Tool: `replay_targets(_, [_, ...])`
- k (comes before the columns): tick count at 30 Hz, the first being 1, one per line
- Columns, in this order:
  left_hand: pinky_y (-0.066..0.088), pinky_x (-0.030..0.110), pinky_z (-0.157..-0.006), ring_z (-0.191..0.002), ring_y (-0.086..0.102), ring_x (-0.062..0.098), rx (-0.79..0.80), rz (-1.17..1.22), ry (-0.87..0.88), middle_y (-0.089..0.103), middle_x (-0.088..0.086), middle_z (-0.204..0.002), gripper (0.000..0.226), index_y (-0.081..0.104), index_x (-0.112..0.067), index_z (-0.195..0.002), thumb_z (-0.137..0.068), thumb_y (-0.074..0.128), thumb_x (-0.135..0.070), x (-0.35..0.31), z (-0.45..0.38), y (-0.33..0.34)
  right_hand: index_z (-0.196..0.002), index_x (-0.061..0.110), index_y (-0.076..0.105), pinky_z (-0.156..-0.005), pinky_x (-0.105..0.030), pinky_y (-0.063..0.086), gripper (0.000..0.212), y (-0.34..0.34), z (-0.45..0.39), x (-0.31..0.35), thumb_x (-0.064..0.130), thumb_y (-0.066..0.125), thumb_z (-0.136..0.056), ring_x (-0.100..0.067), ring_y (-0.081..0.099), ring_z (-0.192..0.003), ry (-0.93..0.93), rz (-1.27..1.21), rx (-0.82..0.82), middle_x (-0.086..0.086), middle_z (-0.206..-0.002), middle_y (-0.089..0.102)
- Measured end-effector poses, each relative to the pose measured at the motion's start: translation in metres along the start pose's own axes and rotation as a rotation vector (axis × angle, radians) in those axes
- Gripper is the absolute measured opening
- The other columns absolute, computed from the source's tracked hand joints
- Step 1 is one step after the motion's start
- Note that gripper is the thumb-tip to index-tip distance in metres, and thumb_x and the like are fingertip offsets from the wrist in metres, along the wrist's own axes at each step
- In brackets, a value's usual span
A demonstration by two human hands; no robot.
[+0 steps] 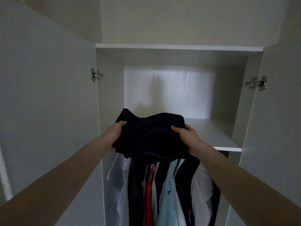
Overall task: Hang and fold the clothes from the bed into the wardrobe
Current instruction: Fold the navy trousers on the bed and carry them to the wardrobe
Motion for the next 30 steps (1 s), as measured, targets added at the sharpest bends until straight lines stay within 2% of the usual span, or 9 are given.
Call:
replay_targets(8, [0.056, 0.037, -0.072, -0.091, 0.071, 0.033, 0.036, -0.084, -0.010, 0.073, 0.014, -0.107, 0.041, 0.067, -0.010, -0.115, -0.090, 0.057, -0.040, -0.016, -0.127, -0.018, -0.133, 0.017, 0.058, -0.087, -0.047, 0.061, 0.050, 0.044, -0.126, -0.023, 0.030, 0.078, -0.089, -0.031, 0.072, -0.099, 0.065, 0.001, 0.017, -0.008, -0.116, 0.070])
replay_targets(13, [0.056, 0.040, -0.081, -0.097, 0.070, 0.034, -0.015, -0.164, 0.014, 0.072, 0.017, -0.110, 0.037, 0.064, -0.010, -0.116, -0.091, 0.056, -0.036, -0.022, -0.200, -0.028, -0.136, 0.015, 0.056, -0.090, -0.051, 0.060, 0.052, 0.070, -0.191, -0.035, 0.030, 0.076, -0.090, -0.035, 0.072, -0.101, 0.108, -0.008, 0.034, -0.012, -0.118, 0.070])
replay_targets(15, [0.057, 0.043, -0.088, -0.096, 0.070, 0.035, -0.038, -0.215, 0.016, 0.072, 0.016, -0.108, 0.050, 0.064, -0.009, -0.120, -0.082, 0.059, -0.041, -0.021, -0.229, -0.034, -0.137, 0.014, 0.054, -0.089, -0.052, 0.060, 0.052, 0.080, -0.210, -0.042, 0.028, 0.075, -0.091, -0.036, 0.072, -0.100, 0.132, -0.007, 0.055, -0.014, -0.118, 0.070])
replay_targets(17, [0.057, 0.044, -0.088, -0.095, 0.069, 0.035, -0.068, -0.279, -0.005, 0.071, 0.016, -0.108, 0.065, 0.061, -0.007, -0.126, -0.074, 0.061, -0.044, -0.015, -0.263, -0.043, -0.143, 0.014, 0.047, -0.089, -0.052, 0.060, 0.059, 0.091, -0.229, -0.049, 0.027, 0.074, -0.092, -0.036, 0.070, -0.103, 0.137, -0.002, 0.099, -0.014, -0.123, 0.067])
replay_targets(20, [0.052, 0.037, -0.080, -0.100, 0.065, 0.035, -0.129, -0.403, 0.005, 0.065, 0.019, -0.119, 0.059, 0.052, -0.002, -0.136, -0.091, 0.061, -0.039, 0.000, -0.296, -0.049, -0.158, 0.030, 0.027, -0.094, -0.051, 0.057, 0.080, 0.097, -0.246, -0.065, 0.030, 0.074, -0.093, -0.033, 0.064, -0.114, 0.081, 0.053, 0.130, -0.010, -0.139, 0.056])
replay_targets(23, [0.045, 0.041, -0.106, -0.128, 0.054, 0.037, -0.244, -0.711, 0.138, 0.053, 0.016, -0.146, 0.067, 0.041, -0.010, -0.151, -0.097, 0.056, -0.048, 0.013, -0.310, -0.053, -0.158, 0.034, 0.027, -0.111, -0.047, 0.047, 0.087, 0.100, -0.253, -0.082, 0.050, 0.074, -0.087, -0.025, 0.054, -0.130, -0.077, 0.272, 0.090, -0.002, -0.150, 0.046])
replay_targets(26, [0.041, 0.043, -0.112, -0.134, 0.050, 0.031, -0.340, -0.981, 0.544, 0.053, 0.004, -0.148, 0.061, 0.051, -0.021, -0.146, -0.094, 0.050, -0.053, 0.017, -0.298, -0.045, -0.157, 0.033, 0.034, -0.118, -0.037, 0.035, 0.079, 0.103, -0.257, -0.100, 0.057, 0.068, -0.090, -0.022, 0.041, -0.142, -0.146, 0.437, 0.046, 0.003, -0.159, 0.030])
replay_targets(28, [0.043, 0.041, -0.109, -0.127, 0.055, 0.025, -0.246, -1.111, 0.714, 0.063, -0.002, -0.137, 0.063, 0.063, -0.024, -0.135, -0.090, 0.039, -0.061, 0.023, -0.289, -0.034, -0.157, 0.031, 0.033, -0.118, -0.036, 0.031, 0.073, 0.107, -0.258, -0.108, 0.056, 0.062, -0.095, -0.022, 0.036, -0.145, -0.150, 0.486, 0.041, 0.003, -0.161, 0.027])
replay_targets(30, [0.037, 0.043, -0.115, -0.133, 0.051, 0.021, -0.148, -1.294, 0.702, 0.062, -0.008, -0.138, 0.067, 0.062, -0.029, -0.136, -0.092, 0.029, -0.068, 0.035, -0.288, -0.027, -0.158, 0.031, 0.031, -0.119, -0.037, 0.032, 0.072, 0.111, -0.259, -0.115, 0.059, 0.057, -0.096, -0.022, 0.037, -0.145, -0.166, 0.517, 0.030, 0.003, -0.161, 0.027])
Point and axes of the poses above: each hand's wrist, its own z-axis away from the middle knuckle, its own y-axis out of the palm, x = y × z, the point moved 2 cm from there along -z, towards the middle knuckle
